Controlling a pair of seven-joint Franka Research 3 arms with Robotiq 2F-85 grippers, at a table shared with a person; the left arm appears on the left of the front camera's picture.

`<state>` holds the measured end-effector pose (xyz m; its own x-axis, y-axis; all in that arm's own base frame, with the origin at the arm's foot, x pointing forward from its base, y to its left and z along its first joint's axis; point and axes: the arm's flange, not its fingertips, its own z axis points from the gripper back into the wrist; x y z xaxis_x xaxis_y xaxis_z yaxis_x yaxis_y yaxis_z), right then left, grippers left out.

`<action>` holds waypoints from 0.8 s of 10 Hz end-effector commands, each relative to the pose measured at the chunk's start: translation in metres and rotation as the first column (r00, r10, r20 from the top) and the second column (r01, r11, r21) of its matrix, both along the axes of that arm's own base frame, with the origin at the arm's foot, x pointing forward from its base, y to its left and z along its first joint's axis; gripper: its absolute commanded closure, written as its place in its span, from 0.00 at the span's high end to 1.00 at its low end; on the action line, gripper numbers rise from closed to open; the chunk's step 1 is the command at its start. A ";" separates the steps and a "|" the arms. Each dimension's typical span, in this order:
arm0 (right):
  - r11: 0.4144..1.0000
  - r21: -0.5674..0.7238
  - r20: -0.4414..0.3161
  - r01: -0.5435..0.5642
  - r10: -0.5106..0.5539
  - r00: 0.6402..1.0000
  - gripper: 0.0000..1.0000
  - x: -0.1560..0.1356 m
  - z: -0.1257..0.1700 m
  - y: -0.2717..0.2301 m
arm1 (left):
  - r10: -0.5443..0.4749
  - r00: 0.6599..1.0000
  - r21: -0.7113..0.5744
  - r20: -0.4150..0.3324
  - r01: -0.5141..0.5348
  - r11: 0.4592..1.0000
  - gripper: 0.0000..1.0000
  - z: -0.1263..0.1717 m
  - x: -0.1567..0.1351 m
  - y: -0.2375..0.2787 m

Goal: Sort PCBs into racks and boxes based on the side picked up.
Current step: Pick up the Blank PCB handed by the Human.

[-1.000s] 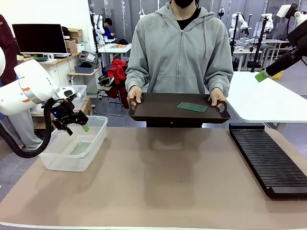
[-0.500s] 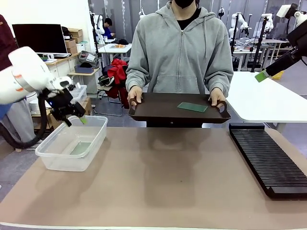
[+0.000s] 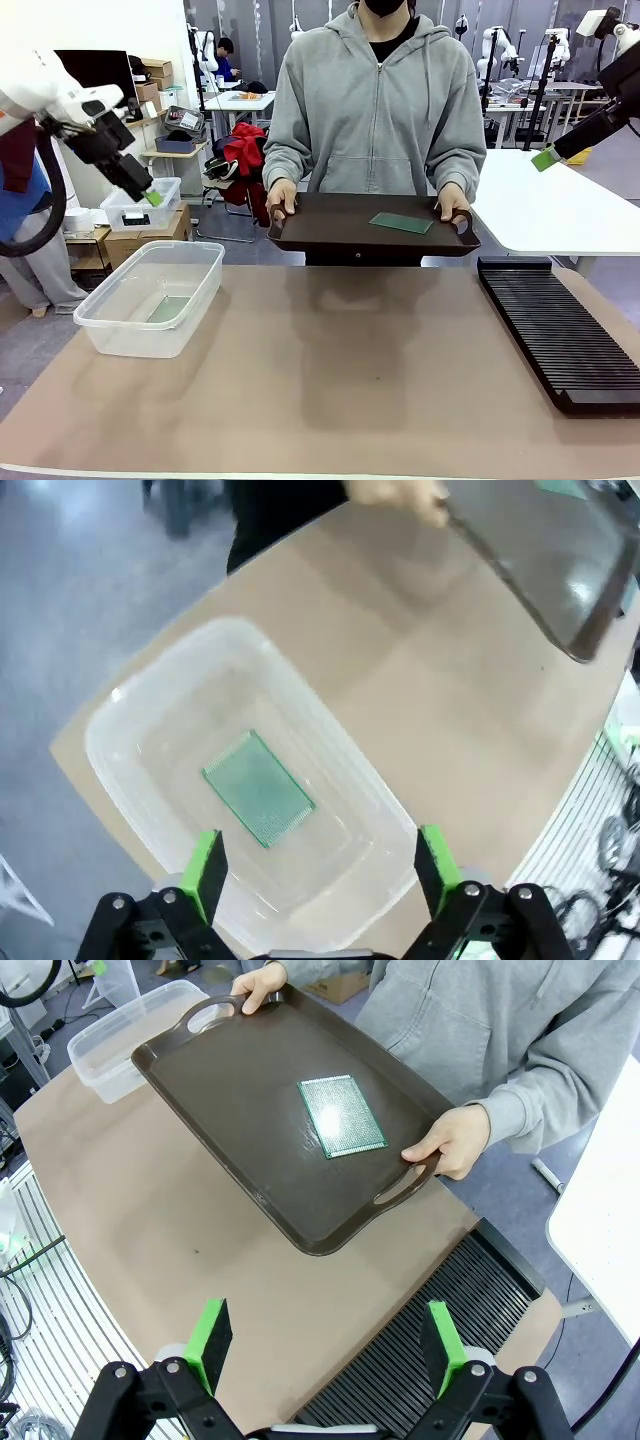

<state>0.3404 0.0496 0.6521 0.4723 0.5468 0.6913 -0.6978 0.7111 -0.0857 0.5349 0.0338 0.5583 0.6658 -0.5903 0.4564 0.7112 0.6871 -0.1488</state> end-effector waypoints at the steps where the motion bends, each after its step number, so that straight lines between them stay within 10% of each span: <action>1: 1.000 0.001 -0.002 0.001 -0.001 1.000 1.00 0.000 -0.001 0.000 | -0.173 0.963 -0.071 0.204 0.191 0.979 1.00 0.012 -0.015 -0.006; 4: 1.000 0.001 -0.002 0.001 -0.001 1.000 1.00 0.000 -0.001 0.000 | -0.276 0.891 -0.073 0.359 0.322 0.944 1.00 0.049 -0.044 -0.022; 8: 1.000 0.001 -0.002 0.001 -0.001 1.000 1.00 0.000 -0.001 0.000 | -0.389 0.847 -0.015 0.362 0.422 0.906 1.00 0.072 -0.069 -0.028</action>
